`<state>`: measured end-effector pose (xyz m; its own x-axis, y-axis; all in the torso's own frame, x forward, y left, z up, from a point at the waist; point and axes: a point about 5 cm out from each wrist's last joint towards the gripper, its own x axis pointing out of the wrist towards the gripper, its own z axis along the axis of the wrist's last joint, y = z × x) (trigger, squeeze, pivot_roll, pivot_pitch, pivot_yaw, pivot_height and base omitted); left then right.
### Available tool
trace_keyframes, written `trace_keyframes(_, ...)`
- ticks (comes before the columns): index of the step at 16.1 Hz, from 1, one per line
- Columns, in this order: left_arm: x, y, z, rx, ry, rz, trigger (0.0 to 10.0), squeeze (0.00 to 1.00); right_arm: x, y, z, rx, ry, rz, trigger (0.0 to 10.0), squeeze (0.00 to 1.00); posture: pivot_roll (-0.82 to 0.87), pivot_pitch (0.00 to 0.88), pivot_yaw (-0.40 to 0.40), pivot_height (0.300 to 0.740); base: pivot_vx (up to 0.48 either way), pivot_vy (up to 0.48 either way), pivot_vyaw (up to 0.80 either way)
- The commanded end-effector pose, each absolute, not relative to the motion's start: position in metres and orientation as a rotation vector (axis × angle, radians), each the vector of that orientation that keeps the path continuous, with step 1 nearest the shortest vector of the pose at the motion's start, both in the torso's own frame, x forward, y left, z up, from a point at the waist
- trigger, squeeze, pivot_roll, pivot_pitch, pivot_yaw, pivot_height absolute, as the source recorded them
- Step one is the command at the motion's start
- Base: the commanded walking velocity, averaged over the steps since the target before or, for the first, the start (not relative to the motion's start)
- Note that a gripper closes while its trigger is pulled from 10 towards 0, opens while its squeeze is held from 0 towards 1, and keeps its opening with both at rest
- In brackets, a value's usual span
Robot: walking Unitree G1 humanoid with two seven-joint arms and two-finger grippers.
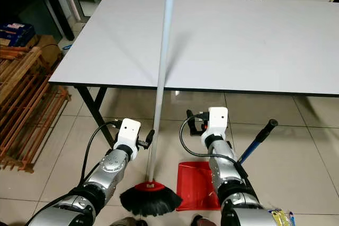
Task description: Sweep floor
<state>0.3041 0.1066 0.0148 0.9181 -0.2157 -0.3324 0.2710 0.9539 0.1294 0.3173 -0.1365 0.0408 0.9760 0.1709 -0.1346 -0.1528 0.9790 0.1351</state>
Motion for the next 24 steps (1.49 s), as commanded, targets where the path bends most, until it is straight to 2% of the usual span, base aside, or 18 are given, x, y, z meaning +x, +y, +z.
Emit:
trace_keyframes(1, 0.308, 0.108, 0.018, 0.197, 0.316, -0.254, 10.0, 0.0, 0.316, -0.136, 0.042, 0.131, 0.133, 0.161, 10.0, 0.0, 0.01, 0.138, 0.027, 0.74, 0.0, 0.0, 0.0)
trace_keyframes(7, 0.319, 0.114, 0.033, 0.191, 0.245, -0.185, 10.0, 0.0, 0.307, -0.136, 0.035, 0.139, 0.138, 0.156, 10.0, 0.0, 0.0, 0.175, 0.031, 0.74, 0.0, 0.0, 0.0)
trace_keyframes(11, 0.325, 0.11, 0.039, 0.198, 0.232, -0.214, 10.0, 0.0, 0.295, -0.133, 0.029, 0.149, 0.139, 0.155, 10.0, 0.0, -0.01, 0.23, 0.043, 0.74, 0.0, 0.0, 0.0)
trace_keyframes(24, 0.34, 0.095, 0.067, 0.216, 0.09, -0.25, 10.0, 0.0, 0.267, -0.127, 0.019, 0.172, 0.161, 0.139, 10.0, 0.0, -0.04, 0.297, 0.068, 0.74, 0.0, 0.0, 0.0)
